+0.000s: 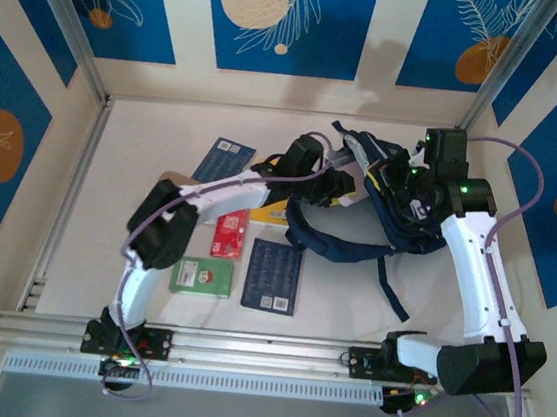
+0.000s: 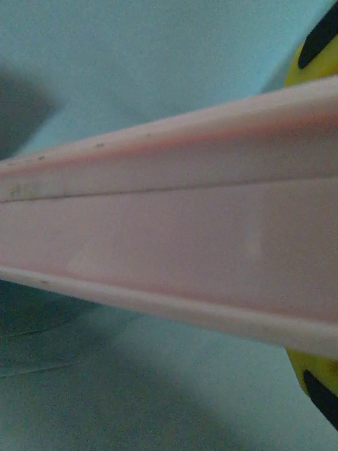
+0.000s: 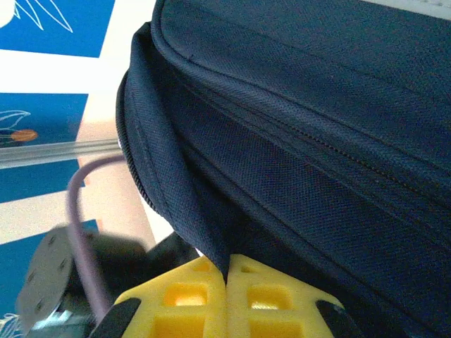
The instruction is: Pack books, pencil case, and school supplies into a backpack
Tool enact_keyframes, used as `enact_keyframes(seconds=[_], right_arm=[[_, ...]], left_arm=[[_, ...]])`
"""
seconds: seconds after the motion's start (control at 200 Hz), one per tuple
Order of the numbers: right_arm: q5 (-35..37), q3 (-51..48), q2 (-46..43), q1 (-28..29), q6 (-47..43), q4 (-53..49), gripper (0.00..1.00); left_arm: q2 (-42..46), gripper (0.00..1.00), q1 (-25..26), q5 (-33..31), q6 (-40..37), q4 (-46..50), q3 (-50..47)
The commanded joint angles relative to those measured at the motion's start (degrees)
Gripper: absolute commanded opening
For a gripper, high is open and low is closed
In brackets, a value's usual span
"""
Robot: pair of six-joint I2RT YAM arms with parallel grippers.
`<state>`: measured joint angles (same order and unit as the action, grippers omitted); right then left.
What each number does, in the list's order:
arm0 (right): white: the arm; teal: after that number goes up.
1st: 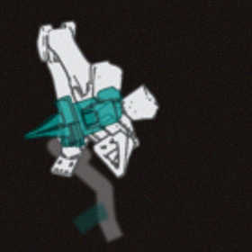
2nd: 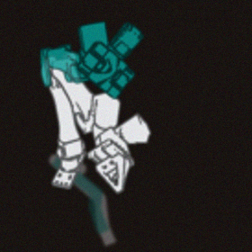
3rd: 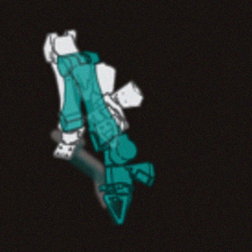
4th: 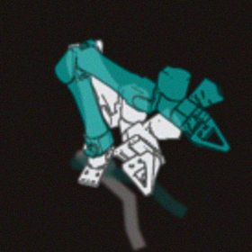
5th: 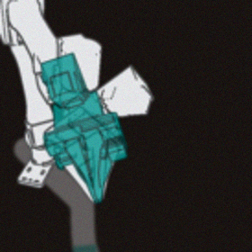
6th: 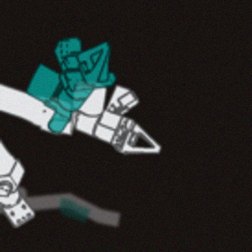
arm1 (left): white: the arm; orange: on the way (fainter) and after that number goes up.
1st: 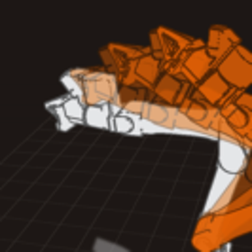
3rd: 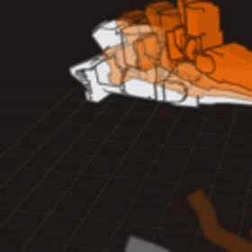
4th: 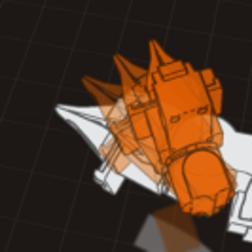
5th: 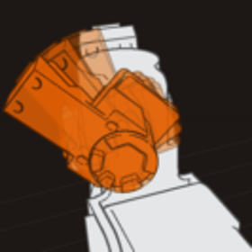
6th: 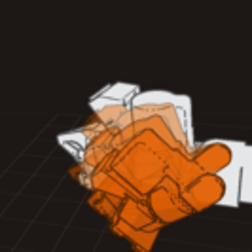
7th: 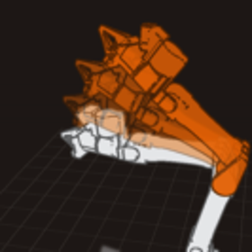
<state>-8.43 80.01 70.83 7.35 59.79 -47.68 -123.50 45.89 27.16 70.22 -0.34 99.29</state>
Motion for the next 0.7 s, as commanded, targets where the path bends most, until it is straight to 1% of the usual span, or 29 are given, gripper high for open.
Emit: enact_keyframes(seconds=[0.0, 0.05, 0.125, 0.21, 0.25, 0.345, 0.375, 0.41, 0.455, 0.5, 0.6, 0.695], right_arm=[[-3.9, 1.1, -1.0, 0.0, 3.0, 4.7, 0.0], [-4.3, 0.6, -0.5, 0.0, 4.1, 5.4, 0.0], [-5.2, -0.5, 0.5, 0.5, 5.5, 7.8, 0.0], [-4.8, -0.9, 1.5, 1.4, 6.1, 9.1, 0.0], [-4.3, -1.1, 1.6, 1.5, 6.0, 9.7, 0.0], [-3.1, -2.1, 1.4, 1.3, 6.1, 11.0, 0.0], [-2.7, -2.3, 1.3, 1.0, 5.8, 11.2, 0.0], [-2.4, -2.5, 1.2, 0.6, 5.3, 11.2, 0.0], [-1.9, -2.8, 0.9, 0.0, 4.7, 11.1, 0.0], [-1.4, -3.4, 0.3, -0.9, 4.1, 11.1, 0.0], [1.6, -4.4, -1.1, -2.8, 2.6, 10.4, 0.0], [4.3, -7.0, -2.9, -4.9, 3.3, 12.3, 0.0]], left_arm=[[-5.2, 0.16, 0.2, -1.0, 0.6, -1.8, 10.1], [-8.0, 0.17, 0.1, -2.2, 1.0, -2.1, 12.9], [-12.0, 0.18, 0.1, -4.4, 3.1, -5.1, 16.1], [-17.8, 0.25, 0.3, -5.5, 4.5, -5.4, 23.6], [-21.0, 0.31, 0.5, -5.5, 5.0, -4.3, 28.9], [-28.3, 0.59, 1.0, -4.7, 6.7, -2.7, 42.4], [-30.0, 0.66, 1.0, -4.2, 7.2, -2.5, 45.3], [-30.6, 0.72, 0.9, -3.2, 7.1, -2.6, 46.9], [-29.7, 0.77, 0.9, -2.1, 5.9, -1.8, 46.1], [-27.2, 0.8, 0.6, -1.2, 3.9, -1.4, 42.4], [-17.5, 0.86, 0.2, -0.7, -0.1, -3.5, 26.5], [-9.7, 0.86, 0.0, 0.4, -4.7, -2.9, 14.3]])
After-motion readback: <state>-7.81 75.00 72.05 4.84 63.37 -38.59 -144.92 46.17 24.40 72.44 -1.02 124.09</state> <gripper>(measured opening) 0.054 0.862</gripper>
